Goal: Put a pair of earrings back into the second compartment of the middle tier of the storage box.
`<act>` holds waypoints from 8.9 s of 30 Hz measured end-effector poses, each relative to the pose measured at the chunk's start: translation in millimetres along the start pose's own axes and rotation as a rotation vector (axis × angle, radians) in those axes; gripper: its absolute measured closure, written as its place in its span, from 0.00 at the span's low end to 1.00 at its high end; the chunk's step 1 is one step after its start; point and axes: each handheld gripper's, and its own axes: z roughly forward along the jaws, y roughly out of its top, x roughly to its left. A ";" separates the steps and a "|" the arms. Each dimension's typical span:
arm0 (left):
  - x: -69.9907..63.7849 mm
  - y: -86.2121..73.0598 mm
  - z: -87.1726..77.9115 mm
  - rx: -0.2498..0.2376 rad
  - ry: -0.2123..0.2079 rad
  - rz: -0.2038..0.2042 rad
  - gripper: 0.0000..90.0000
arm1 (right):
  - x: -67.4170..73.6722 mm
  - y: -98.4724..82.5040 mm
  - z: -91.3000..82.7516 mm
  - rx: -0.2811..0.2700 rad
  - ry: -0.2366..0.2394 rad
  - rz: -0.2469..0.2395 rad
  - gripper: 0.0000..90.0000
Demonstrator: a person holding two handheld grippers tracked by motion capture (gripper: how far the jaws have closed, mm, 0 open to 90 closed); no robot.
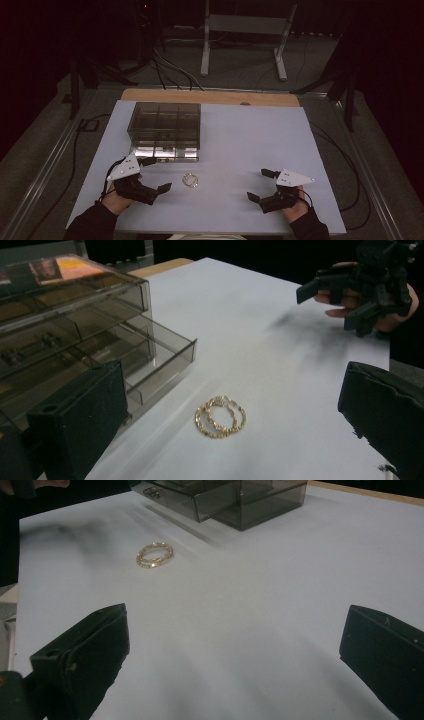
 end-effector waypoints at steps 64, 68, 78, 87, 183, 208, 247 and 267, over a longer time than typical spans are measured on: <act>-4.7 -30.3 97.7 0.316 0.047 0.007 0.62 | 2.9 -0.2 2.1 0.034 0.023 0.007 0.00; -1.4 -32.1 101.9 0.323 0.044 -0.012 0.71 | 2.6 -0.2 2.2 0.036 0.024 0.008 0.00; 1.7 -30.4 107.9 0.350 0.062 -0.035 0.92 | 2.3 -0.9 2.8 0.044 0.018 0.009 0.00; -5.0 -25.7 106.5 0.354 0.050 0.004 0.96 | 2.4 -0.8 2.2 0.042 0.017 0.011 0.00; 75.6 12.8 44.1 0.158 0.364 -0.179 0.64 | 4.8 -0.3 0.6 0.043 0.007 0.002 0.00; 33.3 31.1 25.8 0.082 0.239 -0.141 0.18 | 4.4 -0.3 -1.0 0.038 0.007 0.006 0.00; -8.7 -0.4 64.2 0.184 0.008 -0.064 0.02 | 3.4 0.1 -1.9 0.028 0.005 0.012 0.00; -2.9 -19.8 84.0 0.293 0.035 -0.061 0.20 | 4.1 0.1 -1.8 0.037 0.006 0.006 0.00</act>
